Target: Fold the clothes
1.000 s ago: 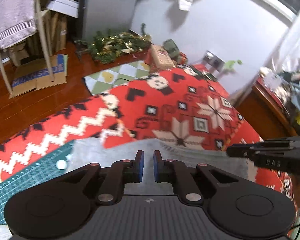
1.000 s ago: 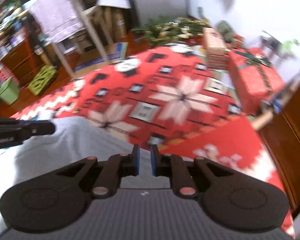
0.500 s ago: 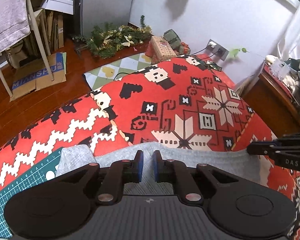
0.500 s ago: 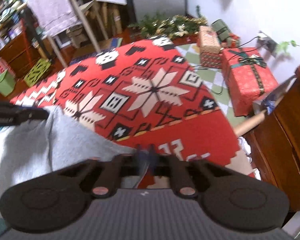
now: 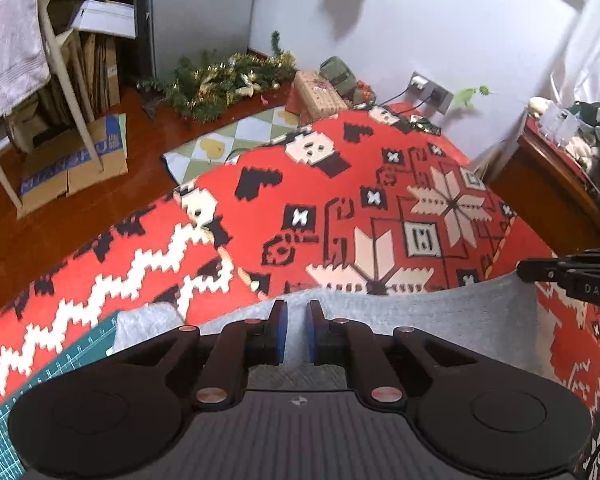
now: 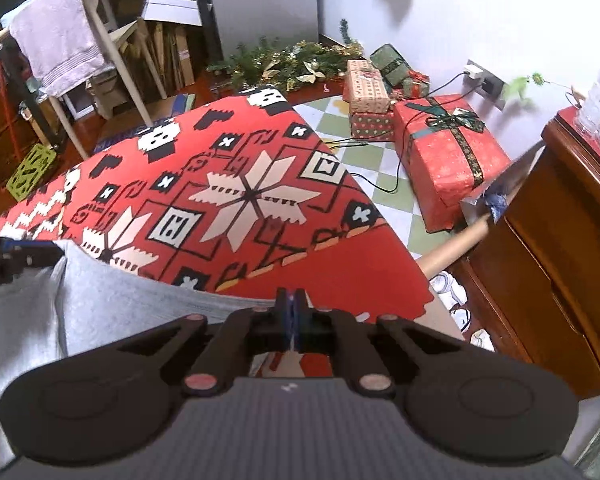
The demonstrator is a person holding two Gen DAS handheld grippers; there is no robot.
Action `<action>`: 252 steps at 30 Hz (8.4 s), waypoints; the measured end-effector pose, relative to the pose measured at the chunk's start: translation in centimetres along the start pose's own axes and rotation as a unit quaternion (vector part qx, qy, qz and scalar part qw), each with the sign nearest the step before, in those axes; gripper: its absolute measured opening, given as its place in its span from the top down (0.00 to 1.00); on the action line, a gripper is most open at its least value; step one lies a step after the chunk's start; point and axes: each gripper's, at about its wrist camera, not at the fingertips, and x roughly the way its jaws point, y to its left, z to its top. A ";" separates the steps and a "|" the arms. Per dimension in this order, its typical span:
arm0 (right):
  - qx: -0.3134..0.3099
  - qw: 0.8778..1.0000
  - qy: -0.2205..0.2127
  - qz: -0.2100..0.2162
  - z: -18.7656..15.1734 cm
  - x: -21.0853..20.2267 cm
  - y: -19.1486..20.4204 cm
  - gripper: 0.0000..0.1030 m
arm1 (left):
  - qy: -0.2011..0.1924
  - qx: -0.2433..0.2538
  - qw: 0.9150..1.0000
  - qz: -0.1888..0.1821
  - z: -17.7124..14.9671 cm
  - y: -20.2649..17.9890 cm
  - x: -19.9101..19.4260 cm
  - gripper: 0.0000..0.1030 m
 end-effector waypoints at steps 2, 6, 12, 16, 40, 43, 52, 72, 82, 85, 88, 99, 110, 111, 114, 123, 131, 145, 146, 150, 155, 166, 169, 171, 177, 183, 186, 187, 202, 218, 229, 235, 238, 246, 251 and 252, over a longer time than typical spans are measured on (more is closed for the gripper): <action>-0.010 1.000 0.000 -0.007 0.0 0.0 0.3 0.98 | 0.000 0.017 1.000 0.009 0.2 -0.4 0.2 0.92; -0.024 1.000 0.000 -0.020 0.1 -0.1 0.5 0.84 | -0.006 0.021 1.000 0.008 0.6 -0.8 0.4 0.92; 0.004 1.000 -0.008 -0.015 0.3 -1.3 -0.8 0.84 | -0.019 0.017 1.000 0.001 1.1 -1.2 -0.7 0.92; 0.002 1.000 -0.009 0.008 -0.2 -3.1 -0.6 0.84 | -0.031 0.001 1.000 -0.004 1.1 -1.3 -2.5 0.92; -0.002 0.994 0.035 0.107 -6.0 -6.1 1.9 0.89 | 0.006 -0.093 0.992 -0.083 -9.1 -7.8 -5.0 0.92; -0.009 0.992 0.035 0.122 -5.8 -6.5 3.0 0.89 | -0.004 -0.117 0.989 -0.090 -9.1 -7.5 -4.5 0.92; -0.021 0.988 0.023 0.148 -3.9 -6.3 6.7 0.89 | -0.047 -0.157 0.983 -0.079 -8.8 -5.6 -7.6 0.91; -0.102 0.983 0.041 0.146 1.4 0.5 15.2 0.99 | -0.025 -0.187 0.982 -0.030 -10.4 2.0 -9.0 0.92; -0.103 0.984 0.039 0.139 1.2 1.3 14.2 0.95 | -0.013 -0.169 0.985 -0.029 -10.5 1.7 -7.6 0.92; -0.085 0.985 0.029 0.144 1.3 -0.1 12.8 0.88 | -0.017 -0.167 0.985 -0.029 -10.6 1.5 -8.1 0.92; -0.079 0.986 0.027 0.142 0.8 -2.0 11.1 0.88 | -0.019 -0.168 0.985 -0.026 -10.8 1.1 -9.0 0.92; -0.074 0.985 0.072 0.137 -4.6 -4.2 9.5 0.88 | -0.001 -0.171 0.985 -0.032 -13.6 -1.4 -11.1 0.92; -0.095 0.984 0.067 0.131 -4.7 -6.6 10.1 0.88 | -0.002 -0.217 0.976 0.032 -17.9 -0.3 -15.3 0.92; -0.103 0.983 0.068 0.139 -4.8 -6.9 11.0 0.88 | -0.003 -0.226 0.973 0.043 -18.4 0.1 -15.8 0.92; -0.125 0.976 0.075 0.162 -5.3 -7.6 14.0 0.88 | -0.008 -0.252 0.965 0.074 -19.9 1.8 -17.6 0.92; -0.182 0.950 0.101 0.232 -8.3 -9.5 24.9 0.88 | -0.016 -0.320 0.937 0.138 -25.5 8.3 -22.8 0.92; -0.241 0.920 0.131 0.278 -11.4 -10.6 33.4 0.88 | -0.013 -0.344 0.932 0.115 -29.5 10.2 -24.4 0.92; -0.305 0.870 0.189 0.337 -14.6 -11.1 39.4 0.89 | -0.028 -0.366 0.926 0.090 -31.8 10.8 -25.7 0.91; -0.306 0.868 0.193 0.339 -14.9 -11.0 39.7 0.89 | -0.027 -0.368 0.925 0.091 -32.0 10.8 -25.7 0.91; -0.314 0.862 0.208 0.339 -16.3 -10.7 40.8 0.90 | -0.026 -0.375 0.922 0.092 -32.9 10.9 -26.1 0.90; -0.323 0.859 0.214 0.335 -17.6 -10.6 41.8 0.91 | -0.025 -0.377 0.921 0.091 -33.6 10.8 -26.5 0.89; -0.339 0.855 0.219 0.324 -18.1 -10.9 42.5 0.93 | -0.017 -0.413 0.904 0.107 -35.7 10.1 -28.1 0.89; -0.347 0.850 0.219 0.330 -18.4 -11.5 42.6 0.93 | -0.017 -0.428 0.896 0.113 -36.4 10.2 -28.6 0.89; -0.356 0.846 0.218 0.333 -18.7 -11.8 42.8 0.93 | -0.020 -0.441 0.890 0.115 -36.8 10.3 -28.9 0.89; -0.360 0.847 0.218 0.326 -19.6 -11.5 43.3 0.93 | -0.029 -0.454 0.884 0.109 -37.2 10.8 -29.0 0.89; -0.351 0.850 0.221 0.325 -19.6 -11.7 42.9 0.93 | -0.032 -0.468 0.877 0.103 -36.9 11.5 -28.2 0.85; -0.353 0.849 0.221 0.325 -19.6 -11.7 42.8 0.93 | -0.041 -0.487 0.866 0.105 -37.1 11.7 -28.3 0.85; -0.353 0.849 0.221 0.325 -19.7 -11.8 42.9 0.93 | -0.041 -0.491 0.864 0.107 -37.1 11.7 -28.3 0.93; -0.346 0.849 0.224 0.331 -19.8 -12.2 43.0 0.89 | -0.032 -0.508 0.851 0.129 -38.0 11.7 -29.5 0.91; -0.305 0.863 0.221 0.335 -17.3 -12.7 39.5 0.89 | -0.061 -0.597 0.768 0.225 -36.5 13.7 -29.5 0.65; -0.272 0.876 0.217 0.334 -14.9 -11.7 36.9 0.89 | -0.010 -0.571 0.762 0.305 -33.8 13.5 -27.2 0.86; -0.259 0.882 0.212 0.332 -13.7 -11.2 35.7 0.89 | 0.011 -0.531 0.768 0.359 -32.3 12.6 -26.0 0.82; -0.252 0.885 0.210 0.329 -13.4 -10.9 35.2 0.89 | 0.012 -0.515 0.769 0.378 -31.8 12.4 -25.6 0.83; -0.243 0.891 0.207 0.324 -13.1 -10.8 34.4 0.89 | 0.002 -0.524 0.767 0.370 -31.6 12.3 -25.6 0.96; -0.237 0.894 0.200 0.322 -12.7 -11.0 33.9 0.89 | -0.030 -0.510 0.775 0.371 -30.4 11.7 -27.4 0.96; -0.235 0.895 0.198 0.322 -12.6 -11.1 33.8 0.89 | -0.037 -0.498 0.783 0.371 -29.8 11.5 -27.8 0.96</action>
